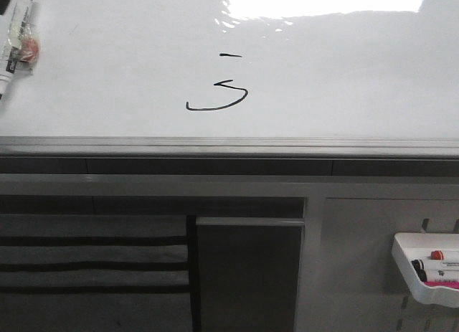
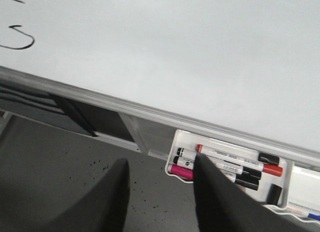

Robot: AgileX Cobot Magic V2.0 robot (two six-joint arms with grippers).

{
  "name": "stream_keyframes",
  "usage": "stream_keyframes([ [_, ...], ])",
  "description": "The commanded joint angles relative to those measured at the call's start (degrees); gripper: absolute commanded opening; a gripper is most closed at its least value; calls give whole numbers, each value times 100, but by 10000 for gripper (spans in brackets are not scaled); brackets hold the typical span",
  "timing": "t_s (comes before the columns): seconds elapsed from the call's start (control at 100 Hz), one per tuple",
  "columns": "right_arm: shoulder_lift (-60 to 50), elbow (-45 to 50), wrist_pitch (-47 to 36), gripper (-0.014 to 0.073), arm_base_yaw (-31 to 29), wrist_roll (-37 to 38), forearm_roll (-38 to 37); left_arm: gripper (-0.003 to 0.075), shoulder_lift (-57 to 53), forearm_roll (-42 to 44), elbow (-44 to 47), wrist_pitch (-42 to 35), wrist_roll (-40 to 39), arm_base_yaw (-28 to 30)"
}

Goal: Write number 3 on whiteboard

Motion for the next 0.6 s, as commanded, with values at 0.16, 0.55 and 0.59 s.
stream_keyframes([
  [0.16,-1149,526,-291,239,-512,310,-28,368,-1513,2048,133,605,-2499,1],
  [0.55,-1644,1218,-366,153,-115,533,-484,197,-2852,1975,1705,-253,-2549,1],
  [0.59,-1644,1243,-428,78,-115,533,-484,136,-2865,1978,1778,-313,-2549,1],
])
